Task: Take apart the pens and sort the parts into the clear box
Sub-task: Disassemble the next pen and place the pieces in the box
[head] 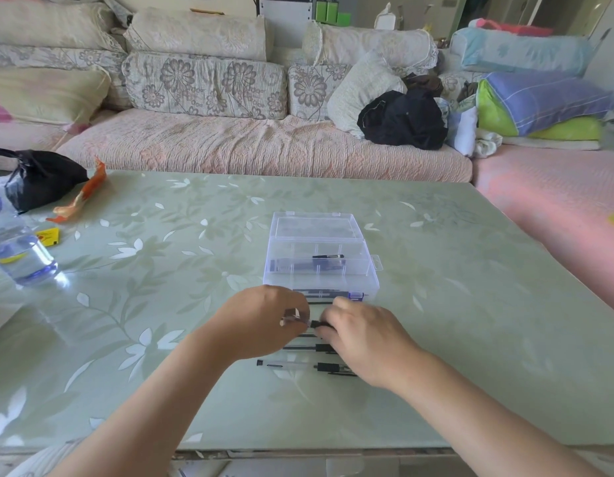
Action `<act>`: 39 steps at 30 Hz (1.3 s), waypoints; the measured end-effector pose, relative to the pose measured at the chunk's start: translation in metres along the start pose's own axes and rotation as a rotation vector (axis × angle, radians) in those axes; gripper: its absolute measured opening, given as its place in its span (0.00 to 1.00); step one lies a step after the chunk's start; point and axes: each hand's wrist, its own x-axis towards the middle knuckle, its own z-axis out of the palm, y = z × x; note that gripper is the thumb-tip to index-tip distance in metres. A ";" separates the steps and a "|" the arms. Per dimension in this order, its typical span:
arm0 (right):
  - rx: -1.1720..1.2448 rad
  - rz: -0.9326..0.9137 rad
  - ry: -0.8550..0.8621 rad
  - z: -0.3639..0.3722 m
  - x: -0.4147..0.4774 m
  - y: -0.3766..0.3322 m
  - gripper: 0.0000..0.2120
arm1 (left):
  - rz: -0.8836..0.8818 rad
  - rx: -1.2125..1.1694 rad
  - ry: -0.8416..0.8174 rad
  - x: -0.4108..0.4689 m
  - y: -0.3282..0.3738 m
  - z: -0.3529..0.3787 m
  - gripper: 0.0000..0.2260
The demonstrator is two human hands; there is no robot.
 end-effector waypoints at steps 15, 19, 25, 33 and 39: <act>0.087 -0.019 -0.037 -0.001 0.004 -0.006 0.08 | -0.012 -0.183 -0.057 0.001 0.002 0.001 0.04; 0.105 -0.036 -0.041 0.001 0.006 -0.007 0.10 | -0.019 -0.209 -0.080 0.000 0.002 -0.002 0.04; 0.129 -0.056 -0.041 -0.003 0.006 -0.004 0.10 | -0.007 -0.232 -0.082 -0.001 0.002 -0.007 0.04; 0.188 0.115 -0.128 -0.020 0.000 0.013 0.10 | -0.178 -0.145 -0.078 -0.003 -0.017 -0.016 0.03; 0.166 0.177 -0.116 -0.010 -0.001 0.048 0.13 | -0.220 -0.127 -0.134 -0.004 -0.016 -0.018 0.04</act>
